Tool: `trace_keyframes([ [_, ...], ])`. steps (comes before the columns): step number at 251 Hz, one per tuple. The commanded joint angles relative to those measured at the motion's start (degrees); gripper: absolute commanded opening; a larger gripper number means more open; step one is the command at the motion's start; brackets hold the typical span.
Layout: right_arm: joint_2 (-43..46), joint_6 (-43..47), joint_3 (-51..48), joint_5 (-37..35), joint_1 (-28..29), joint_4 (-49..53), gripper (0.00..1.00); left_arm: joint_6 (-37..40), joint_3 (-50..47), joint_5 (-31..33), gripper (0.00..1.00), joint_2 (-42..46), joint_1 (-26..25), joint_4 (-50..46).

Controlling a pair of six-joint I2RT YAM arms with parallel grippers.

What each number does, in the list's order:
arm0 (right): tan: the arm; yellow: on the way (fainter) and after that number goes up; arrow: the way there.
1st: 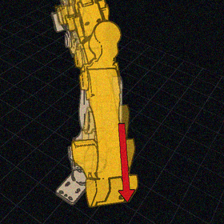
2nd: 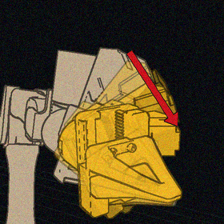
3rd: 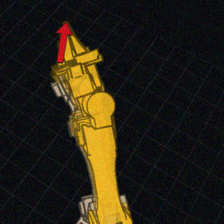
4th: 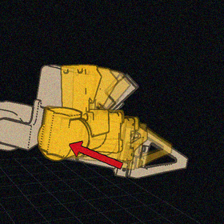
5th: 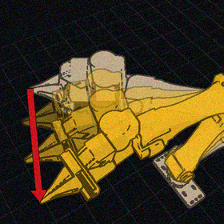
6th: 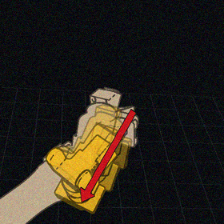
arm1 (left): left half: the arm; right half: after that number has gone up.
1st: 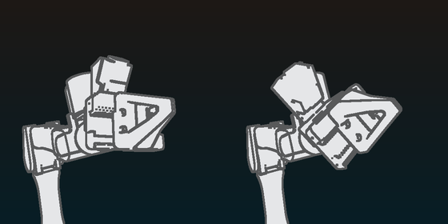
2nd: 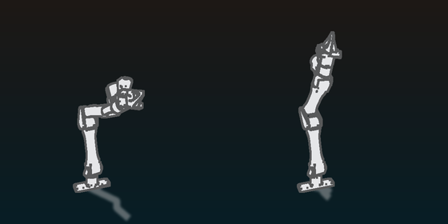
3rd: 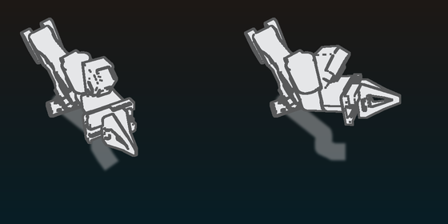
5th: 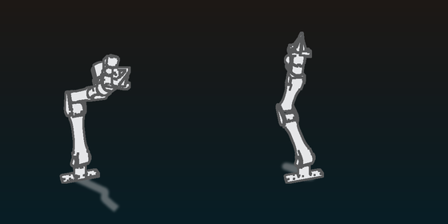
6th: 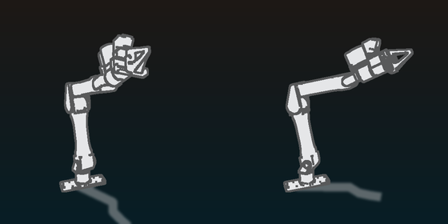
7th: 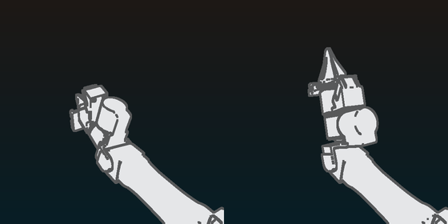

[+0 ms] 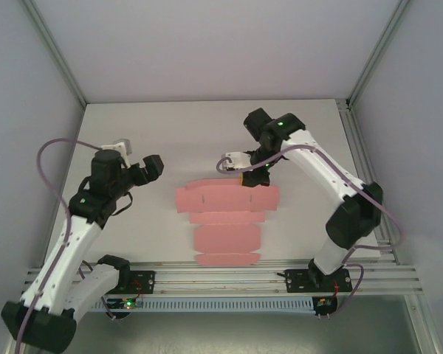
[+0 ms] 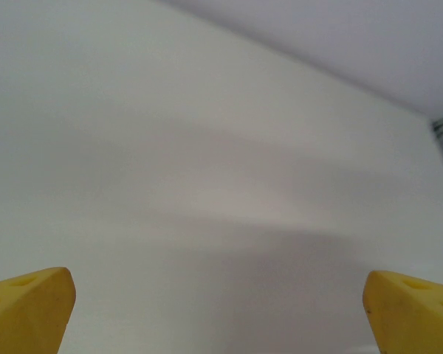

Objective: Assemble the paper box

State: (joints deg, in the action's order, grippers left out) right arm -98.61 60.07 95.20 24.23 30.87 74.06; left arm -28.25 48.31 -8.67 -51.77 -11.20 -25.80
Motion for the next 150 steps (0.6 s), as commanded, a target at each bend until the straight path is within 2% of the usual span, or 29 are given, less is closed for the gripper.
trace_keyframes([
  [1,-3.7,6.4,1.3,0.7,-1.1,-6.5,0.00,6.9,-2.2,-6.1,1.00,-5.6,-0.5,5.8],
  [29,-8.7,8.0,3.5,4.5,-3.1,-7.8,0.00,10.5,-5.0,-11.2,1.00,-11.8,-0.5,12.0],
  [84,-14.8,7.5,6.1,4.8,-3.8,-6.4,0.00,14.9,-6.6,-23.5,1.00,-20.6,-0.6,21.6],
  [126,-14.3,7.3,5.3,5.4,-3.6,-7.0,0.00,16.5,-4.4,-26.3,1.00,-25.6,-0.9,21.8],
  [150,-13.6,7.0,4.6,6.2,-3.6,-8.0,0.00,18.4,-2.5,-30.9,1.00,-28.1,-1.9,21.1],
])
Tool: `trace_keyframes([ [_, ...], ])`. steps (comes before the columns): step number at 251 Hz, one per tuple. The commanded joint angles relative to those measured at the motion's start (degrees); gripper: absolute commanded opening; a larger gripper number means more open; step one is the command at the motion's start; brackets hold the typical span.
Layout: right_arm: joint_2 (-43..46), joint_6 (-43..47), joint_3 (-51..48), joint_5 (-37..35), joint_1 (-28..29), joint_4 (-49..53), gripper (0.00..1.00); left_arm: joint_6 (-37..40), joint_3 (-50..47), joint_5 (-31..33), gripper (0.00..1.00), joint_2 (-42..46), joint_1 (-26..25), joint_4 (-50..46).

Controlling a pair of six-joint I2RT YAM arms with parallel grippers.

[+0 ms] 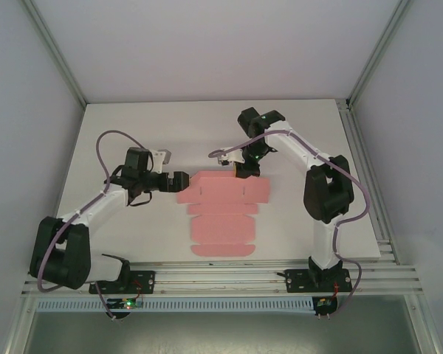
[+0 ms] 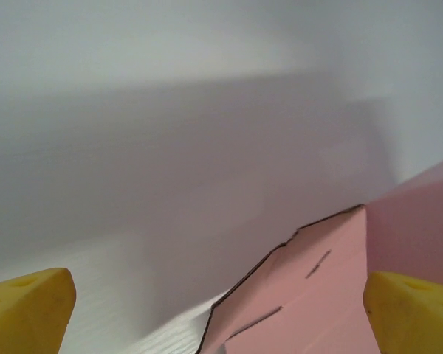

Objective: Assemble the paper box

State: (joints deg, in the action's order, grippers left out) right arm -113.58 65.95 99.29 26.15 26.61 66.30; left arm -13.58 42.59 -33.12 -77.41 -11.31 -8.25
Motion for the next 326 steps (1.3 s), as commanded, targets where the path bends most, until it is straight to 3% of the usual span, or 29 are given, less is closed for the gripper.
trace_keyframes([
  [1,1.3,1.1,0.5,4.3,0.7,-0.2,0.00,3.8,3.3,-6.5,1.00,-2.6,-1.8,3.6],
  [42,1.1,0.5,0.2,4.2,1.3,-0.4,0.00,2.6,6.5,-3.3,1.00,-5.7,-4.2,3.6],
  [96,2.5,-2.1,-2.8,4.7,1.9,-4.5,0.00,1.4,9.0,8.5,1.00,-6.9,-8.4,1.9],
  [120,4.5,-7.2,-6.0,5.1,2.2,-10.7,0.00,-4.4,9.2,19.2,1.00,-6.6,-10.2,3.2],
  [152,8.7,-15.1,-12.9,2.5,3.1,-22.5,0.00,-12.4,7.3,22.7,1.00,-6.3,-11.4,9.1],
  [175,12.1,-17.6,-19.0,-2.8,3.5,-31.4,0.00,-13.2,7.2,24.3,1.00,-5.1,-11.4,7.8],
  [212,15.3,-18.1,-24.1,-13.5,4.2,-38.4,0.00,-11.4,9.4,31.0,1.00,-1.1,-11.3,-5.1],
  [241,17.2,-15.7,-29.4,-23.4,7.3,-44.8,0.00,-14.7,8.2,36.6,1.00,3.8,-10.2,-12.1],
  [283,19.2,-11.6,-40.5,-40.1,13.0,-64.8,0.00,-18.1,3.5,36.2,1.00,11.6,-7.8,-13.5],
  [326,19.1,-7.6,-47.1,-47.9,16.6,-77.3,0.00,-22.5,1.5,37.1,1.00,14.6,-4.7,-17.5],
])
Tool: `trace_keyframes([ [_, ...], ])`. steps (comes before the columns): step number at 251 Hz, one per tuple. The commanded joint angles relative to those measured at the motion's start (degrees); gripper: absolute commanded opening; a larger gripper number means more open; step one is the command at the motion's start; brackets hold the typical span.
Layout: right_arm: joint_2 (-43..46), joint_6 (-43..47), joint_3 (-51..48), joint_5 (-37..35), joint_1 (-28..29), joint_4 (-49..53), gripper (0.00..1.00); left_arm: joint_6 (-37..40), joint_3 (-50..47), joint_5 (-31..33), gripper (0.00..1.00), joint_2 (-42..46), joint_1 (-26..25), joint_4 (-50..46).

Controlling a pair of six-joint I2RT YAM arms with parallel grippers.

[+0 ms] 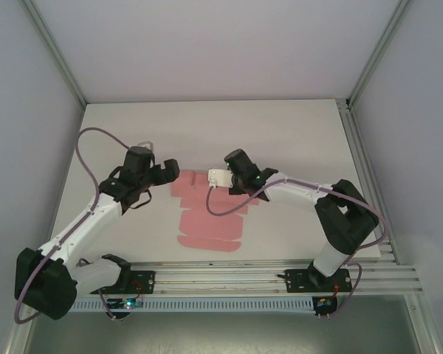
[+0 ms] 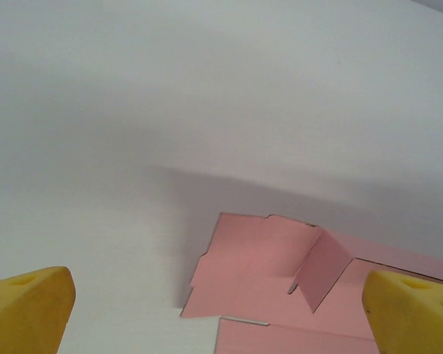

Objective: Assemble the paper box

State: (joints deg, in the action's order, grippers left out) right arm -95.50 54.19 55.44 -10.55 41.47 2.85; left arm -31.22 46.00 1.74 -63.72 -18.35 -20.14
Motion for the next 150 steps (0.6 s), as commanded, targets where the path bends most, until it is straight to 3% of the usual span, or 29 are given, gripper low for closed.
trace_keyframes([
  [1,1.1,4.3,-3.4,-11.4,1.9,-14.1,0.00,-4.9,-2.0,2.2,1.00,1.0,2.5,-5.7],
  [56,1.3,9.2,-12.6,-19.7,4.8,-36.2,0.00,-7.3,-5.6,-2.5,1.00,0.2,5.6,-3.7],
  [97,7.1,2.1,-12.3,-11.0,3.8,-24.9,0.00,-8.2,-7.2,-3.7,1.00,-1.6,8.2,-2.4],
  [150,15.0,-1.4,-13.5,-1.8,2.6,-18.8,0.00,-7.8,-9.8,-8.6,1.00,-5.4,11.6,5.4],
])
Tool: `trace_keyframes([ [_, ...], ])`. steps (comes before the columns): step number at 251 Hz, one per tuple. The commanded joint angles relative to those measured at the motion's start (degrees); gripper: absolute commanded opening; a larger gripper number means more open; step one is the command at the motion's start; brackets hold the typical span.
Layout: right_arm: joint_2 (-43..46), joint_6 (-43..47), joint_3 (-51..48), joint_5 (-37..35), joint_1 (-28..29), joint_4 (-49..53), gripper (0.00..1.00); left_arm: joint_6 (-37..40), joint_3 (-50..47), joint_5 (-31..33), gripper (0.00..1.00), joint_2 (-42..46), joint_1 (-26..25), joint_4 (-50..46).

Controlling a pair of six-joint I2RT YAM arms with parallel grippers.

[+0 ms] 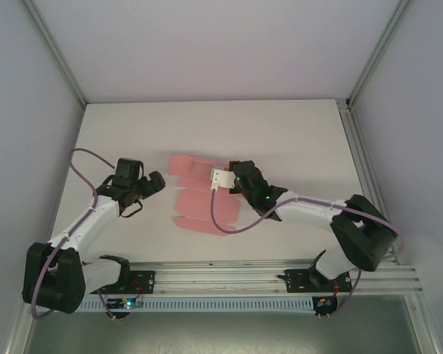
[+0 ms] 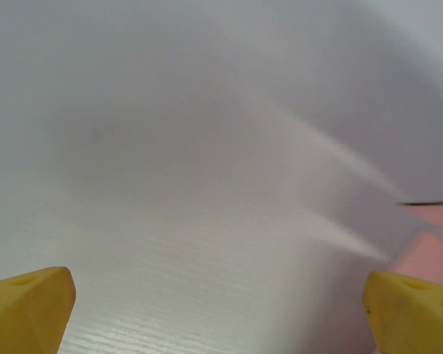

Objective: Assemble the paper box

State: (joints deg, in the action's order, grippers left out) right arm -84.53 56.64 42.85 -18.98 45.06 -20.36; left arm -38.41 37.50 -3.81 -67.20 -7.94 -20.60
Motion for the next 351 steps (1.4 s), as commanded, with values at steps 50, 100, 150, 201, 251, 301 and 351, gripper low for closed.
trace_keyframes([
  [50,7.5,-5.7,-0.8,10.5,-1.7,7.9,0.00,1.1,-4.2,-12.9,1.00,-3.5,1.4,19.2],
  [100,8.6,-8.1,-1.1,12.2,-3.5,7.2,0.00,3.1,-8.0,-23.5,1.00,-1.3,1.4,26.9],
  [150,8.7,-9.4,-0.5,13.4,-4.7,6.9,0.00,6.2,-10.0,-30.0,1.00,0.9,1.3,27.7],
  [201,8.2,-10.5,0.1,14.7,-4.7,6.7,0.00,6.4,-10.9,-34.1,1.00,-2.0,-0.6,33.3],
  [251,8.1,-11.0,0.0,15.0,-4.4,6.0,0.00,9.1,-7.9,-28.6,1.00,-6.5,-5.6,31.5],
  [301,8.1,-11.6,0.3,14.2,-3.6,5.4,0.00,10.8,-3.5,-16.3,1.00,-10.5,-11.7,27.9],
  [351,7.2,-10.2,-0.1,11.2,-2.2,4.4,0.00,10.1,0.2,-0.2,1.00,-10.9,-16.5,20.5],
])
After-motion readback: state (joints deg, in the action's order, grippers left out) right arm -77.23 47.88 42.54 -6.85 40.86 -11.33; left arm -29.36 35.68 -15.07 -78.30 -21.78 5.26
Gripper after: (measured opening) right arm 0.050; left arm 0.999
